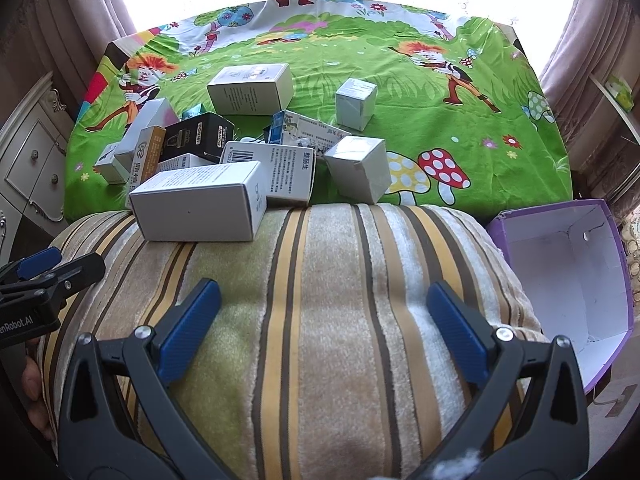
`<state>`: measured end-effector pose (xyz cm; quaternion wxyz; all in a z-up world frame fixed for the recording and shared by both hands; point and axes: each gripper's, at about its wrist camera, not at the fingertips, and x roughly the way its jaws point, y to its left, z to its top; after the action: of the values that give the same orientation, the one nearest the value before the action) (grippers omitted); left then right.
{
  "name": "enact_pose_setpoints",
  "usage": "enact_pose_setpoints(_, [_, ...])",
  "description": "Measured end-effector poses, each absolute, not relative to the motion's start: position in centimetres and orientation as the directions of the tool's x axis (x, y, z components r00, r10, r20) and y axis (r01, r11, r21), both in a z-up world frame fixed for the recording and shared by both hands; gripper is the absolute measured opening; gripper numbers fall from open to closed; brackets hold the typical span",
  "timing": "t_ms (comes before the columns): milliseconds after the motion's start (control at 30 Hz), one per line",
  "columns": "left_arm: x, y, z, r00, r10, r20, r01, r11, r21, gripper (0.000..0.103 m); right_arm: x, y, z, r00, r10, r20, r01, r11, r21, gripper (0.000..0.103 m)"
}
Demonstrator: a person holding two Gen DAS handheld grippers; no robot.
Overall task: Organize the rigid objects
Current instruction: 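Reach both grippers toward the boxes on the bed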
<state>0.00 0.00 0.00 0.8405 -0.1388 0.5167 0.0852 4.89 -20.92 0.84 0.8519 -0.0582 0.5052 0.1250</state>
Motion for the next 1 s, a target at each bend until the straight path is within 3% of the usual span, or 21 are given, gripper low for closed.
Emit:
enact_pose_setpoints(600, [-0.6, 0.3, 0.6, 0.485, -0.04, -0.874, -0.277, 0.941, -0.197, 0.103, 6.0, -21.5, 1.0, 0.373, 0.206, -0.904, -0.322, 0.943, 0.082, 0.103])
enact_pose_setpoints(800, [-0.6, 1.5, 1.0, 0.511, -0.083, -0.856, -0.285, 0.923, -0.26, 0.103, 5.8, -21.4, 1.4, 0.392, 0.217, -0.894, -0.334, 0.939, 0.081, 0.103])
enact_pose_setpoints(1000, [0.3, 3.2, 1.5, 0.508, -0.056, -0.859, -0.303, 0.922, -0.24, 0.1, 5.9, -20.6, 3.0, 0.429, 0.288, -0.856, -0.356, 0.925, 0.133, 0.103])
